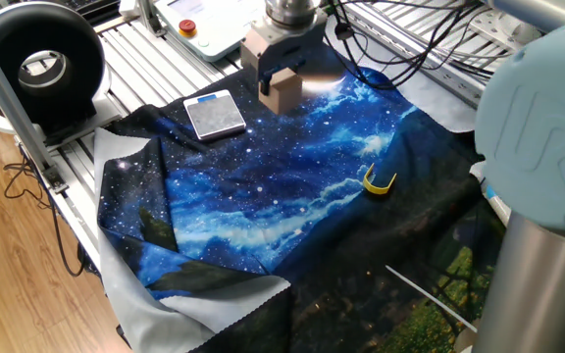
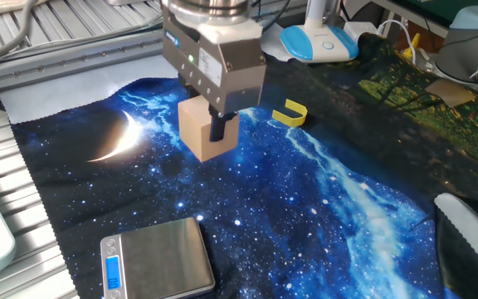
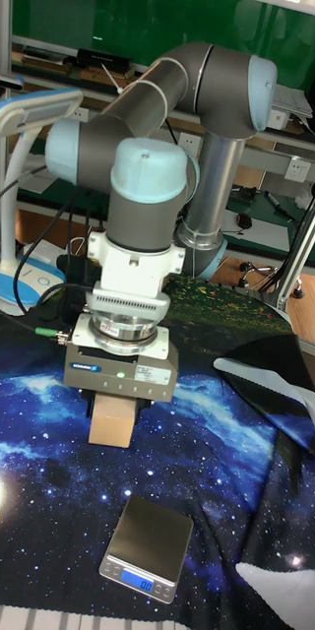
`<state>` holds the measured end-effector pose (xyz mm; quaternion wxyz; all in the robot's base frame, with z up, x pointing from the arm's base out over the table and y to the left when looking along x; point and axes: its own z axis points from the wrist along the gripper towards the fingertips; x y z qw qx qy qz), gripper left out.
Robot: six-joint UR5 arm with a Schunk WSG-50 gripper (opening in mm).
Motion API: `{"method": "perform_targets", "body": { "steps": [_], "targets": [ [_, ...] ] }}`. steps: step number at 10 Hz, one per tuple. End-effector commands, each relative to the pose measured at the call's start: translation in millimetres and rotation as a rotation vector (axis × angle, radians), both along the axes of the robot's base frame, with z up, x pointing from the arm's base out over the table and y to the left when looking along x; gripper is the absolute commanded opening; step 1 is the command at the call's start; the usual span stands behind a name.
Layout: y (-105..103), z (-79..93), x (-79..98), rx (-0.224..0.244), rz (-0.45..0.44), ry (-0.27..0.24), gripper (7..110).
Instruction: Place the block on the scale
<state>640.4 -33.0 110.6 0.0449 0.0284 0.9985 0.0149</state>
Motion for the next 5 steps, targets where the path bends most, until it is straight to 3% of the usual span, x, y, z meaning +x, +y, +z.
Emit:
{"method": "perform_targets", "body": {
  "steps": [1, 5],
  "targets": [
    [27, 11.5, 14.6, 0.012, -0.032, -0.002, 7],
    [68, 14.5, 37.2, 0.033, -0.052, -0.026, 7]
  ]
}}
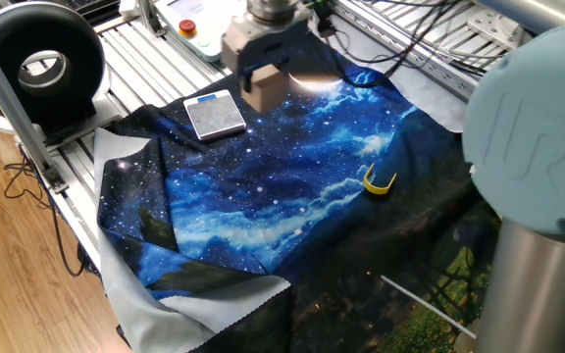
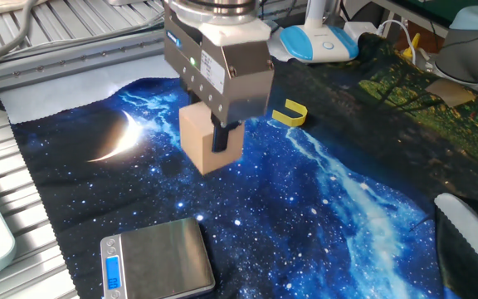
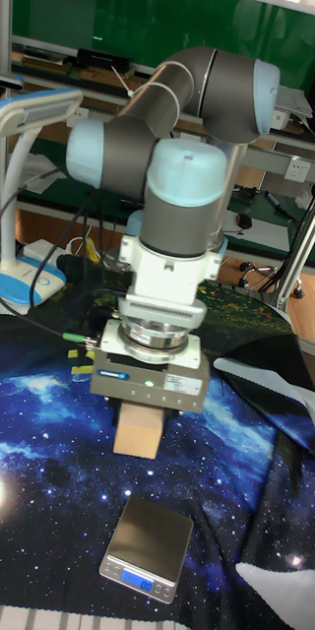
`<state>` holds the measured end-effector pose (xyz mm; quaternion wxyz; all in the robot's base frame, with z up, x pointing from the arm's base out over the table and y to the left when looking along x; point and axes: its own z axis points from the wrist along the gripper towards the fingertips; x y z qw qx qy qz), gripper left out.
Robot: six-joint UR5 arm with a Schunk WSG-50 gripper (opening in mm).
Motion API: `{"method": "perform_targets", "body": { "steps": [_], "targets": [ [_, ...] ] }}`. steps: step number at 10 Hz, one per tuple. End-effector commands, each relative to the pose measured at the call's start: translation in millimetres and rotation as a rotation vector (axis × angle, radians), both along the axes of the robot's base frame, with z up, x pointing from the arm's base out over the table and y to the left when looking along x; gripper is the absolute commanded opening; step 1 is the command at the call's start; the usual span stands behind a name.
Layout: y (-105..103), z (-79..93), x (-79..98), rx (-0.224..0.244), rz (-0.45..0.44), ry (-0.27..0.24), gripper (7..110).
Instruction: Place the block on the scale
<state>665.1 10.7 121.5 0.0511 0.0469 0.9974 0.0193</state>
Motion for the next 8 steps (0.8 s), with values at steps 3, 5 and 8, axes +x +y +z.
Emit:
{"method": "perform_targets", "body": {
  "steps": [3, 5, 8],
  "targets": [
    [23, -15.5, 28.2, 0.007, 0.001, -0.025, 7],
    [22, -29.9, 37.9, -0.013, 0.013, -0.032, 7],
    [29, -31.9, 43.2, -0.016, 0.033, -0.052, 7]
  ]
}}
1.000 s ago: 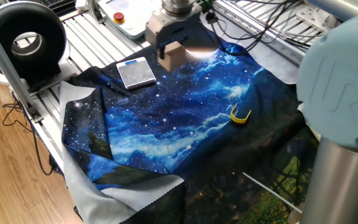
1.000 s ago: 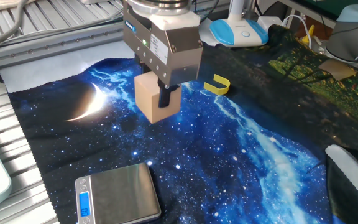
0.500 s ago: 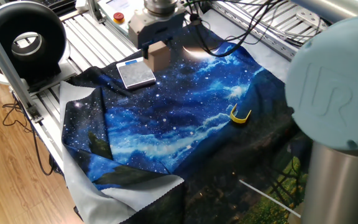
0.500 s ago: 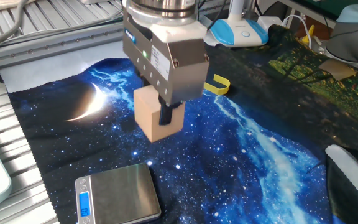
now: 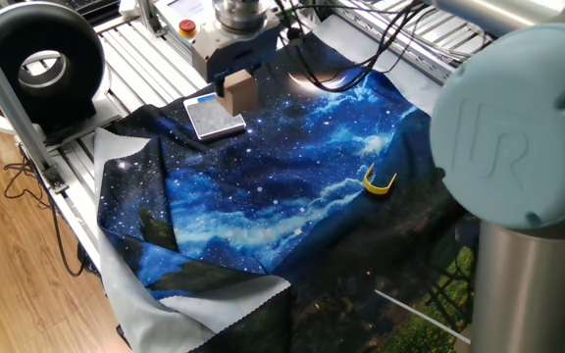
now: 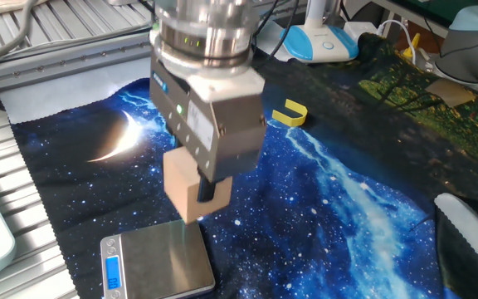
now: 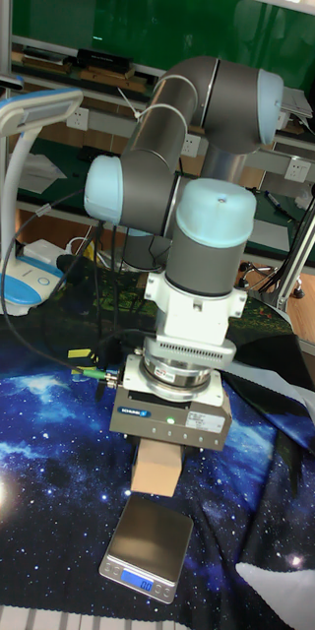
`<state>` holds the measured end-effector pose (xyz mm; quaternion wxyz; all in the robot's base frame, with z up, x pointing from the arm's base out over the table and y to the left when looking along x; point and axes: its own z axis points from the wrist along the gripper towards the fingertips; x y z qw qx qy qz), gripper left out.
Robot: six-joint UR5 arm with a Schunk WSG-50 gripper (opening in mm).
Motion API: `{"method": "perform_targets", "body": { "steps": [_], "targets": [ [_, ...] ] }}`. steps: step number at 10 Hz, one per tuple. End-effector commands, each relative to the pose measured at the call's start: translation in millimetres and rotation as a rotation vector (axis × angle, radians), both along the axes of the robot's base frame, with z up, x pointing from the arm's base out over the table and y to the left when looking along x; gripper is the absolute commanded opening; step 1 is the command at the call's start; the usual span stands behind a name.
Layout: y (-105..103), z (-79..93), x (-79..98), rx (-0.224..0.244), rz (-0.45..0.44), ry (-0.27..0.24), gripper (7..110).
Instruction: Place the block on the scale
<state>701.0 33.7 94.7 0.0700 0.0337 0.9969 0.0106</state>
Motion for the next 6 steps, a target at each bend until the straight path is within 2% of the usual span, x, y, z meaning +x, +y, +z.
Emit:
{"method": "perform_targets", "body": {
  "steps": [1, 2, 4, 6],
  "targets": [
    [6, -5.3, 6.9, 0.003, 0.011, -0.013, 7],
    [7, -5.4, 7.5, 0.003, 0.011, -0.016, 7],
    [-3, -1.5, 17.0, -0.047, -0.003, -0.062, 7],
    [-8, 10.8, 34.0, -0.069, -0.01, -0.147, 7]
  ]
}}
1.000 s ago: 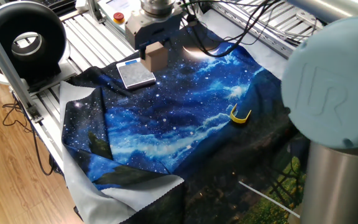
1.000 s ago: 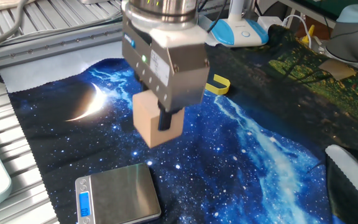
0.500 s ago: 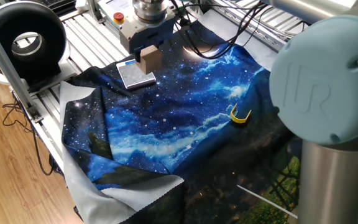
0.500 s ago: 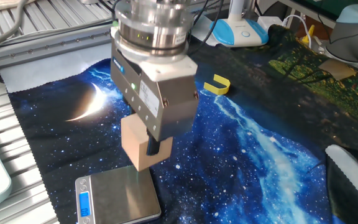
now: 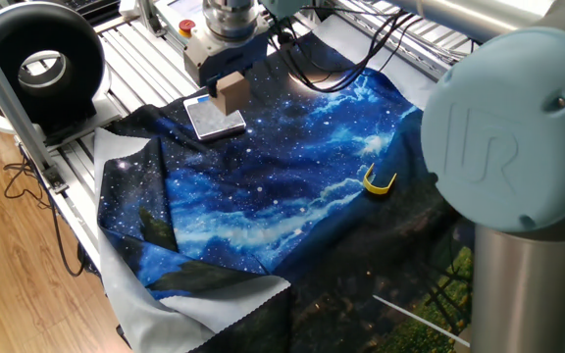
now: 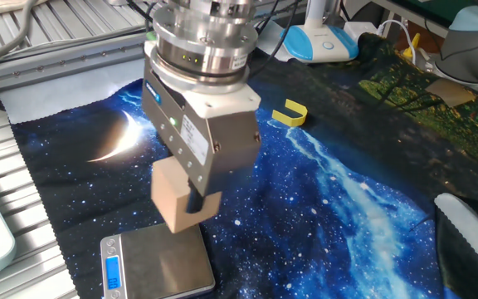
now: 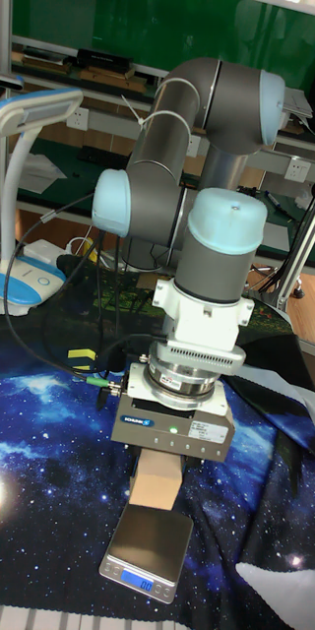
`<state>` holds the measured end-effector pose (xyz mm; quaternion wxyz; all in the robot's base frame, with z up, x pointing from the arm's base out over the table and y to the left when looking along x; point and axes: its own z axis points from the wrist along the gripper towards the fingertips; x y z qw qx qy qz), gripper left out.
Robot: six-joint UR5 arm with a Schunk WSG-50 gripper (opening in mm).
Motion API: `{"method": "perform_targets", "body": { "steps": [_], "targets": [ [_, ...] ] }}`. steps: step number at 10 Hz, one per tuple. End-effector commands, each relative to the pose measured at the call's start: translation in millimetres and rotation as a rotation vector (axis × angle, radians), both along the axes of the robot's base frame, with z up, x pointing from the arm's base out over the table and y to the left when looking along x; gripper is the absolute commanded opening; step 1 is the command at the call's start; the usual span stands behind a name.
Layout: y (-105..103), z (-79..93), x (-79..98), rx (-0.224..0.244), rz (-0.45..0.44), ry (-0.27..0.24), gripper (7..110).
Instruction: Place the block on the scale
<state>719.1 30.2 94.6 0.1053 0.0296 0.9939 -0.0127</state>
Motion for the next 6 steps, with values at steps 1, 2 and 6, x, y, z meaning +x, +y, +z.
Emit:
{"method": "perform_targets", "body": {
  "steps": [1, 2, 6],
  "targets": [
    [-3, 16.5, 24.0, -0.016, -0.009, -0.117, 7],
    [-2, 21.5, 29.6, -0.016, -0.003, -0.148, 7],
    [1, 21.5, 43.0, 0.001, 0.005, -0.198, 7]
  ]
}}
